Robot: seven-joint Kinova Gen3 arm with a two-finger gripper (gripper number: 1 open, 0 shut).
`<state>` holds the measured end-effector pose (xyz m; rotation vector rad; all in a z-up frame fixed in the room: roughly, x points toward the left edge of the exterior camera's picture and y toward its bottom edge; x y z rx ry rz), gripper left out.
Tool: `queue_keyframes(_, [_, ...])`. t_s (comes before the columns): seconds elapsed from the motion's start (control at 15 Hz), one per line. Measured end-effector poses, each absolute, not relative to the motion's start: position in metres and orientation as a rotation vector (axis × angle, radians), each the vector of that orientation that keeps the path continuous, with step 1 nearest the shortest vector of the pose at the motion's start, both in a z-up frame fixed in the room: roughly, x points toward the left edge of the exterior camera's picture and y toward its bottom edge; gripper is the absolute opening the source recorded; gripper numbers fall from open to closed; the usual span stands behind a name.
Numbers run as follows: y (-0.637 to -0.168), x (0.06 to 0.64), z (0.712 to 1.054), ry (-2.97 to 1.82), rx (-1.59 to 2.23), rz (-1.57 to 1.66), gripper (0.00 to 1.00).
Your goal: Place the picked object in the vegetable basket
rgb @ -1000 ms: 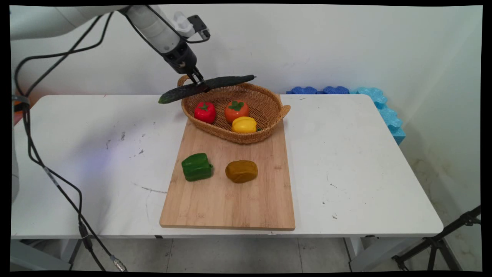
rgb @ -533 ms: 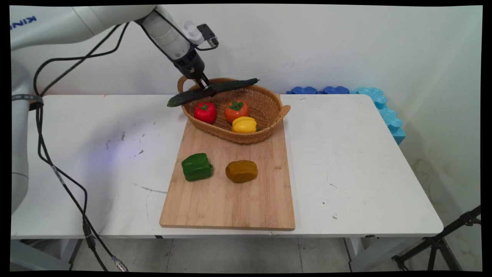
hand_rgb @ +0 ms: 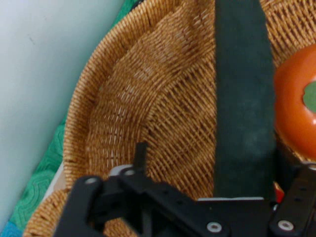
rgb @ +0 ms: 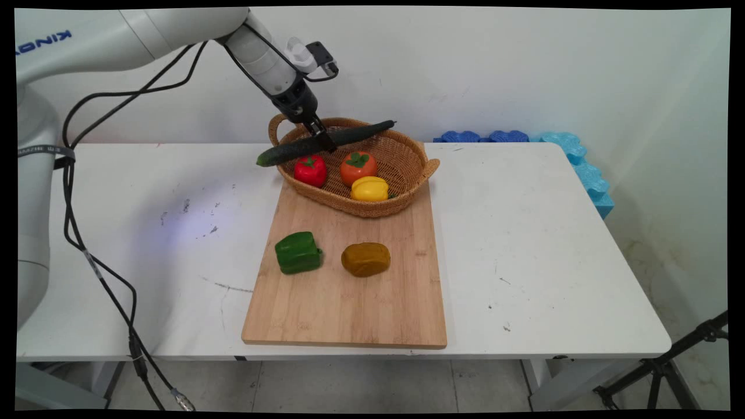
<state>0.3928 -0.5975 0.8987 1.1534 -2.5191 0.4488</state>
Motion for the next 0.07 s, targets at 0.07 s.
queue_keyframes(0.07, [-0.5975,0.3916,0.9004,-2.514,1.147,0.453,1.0])
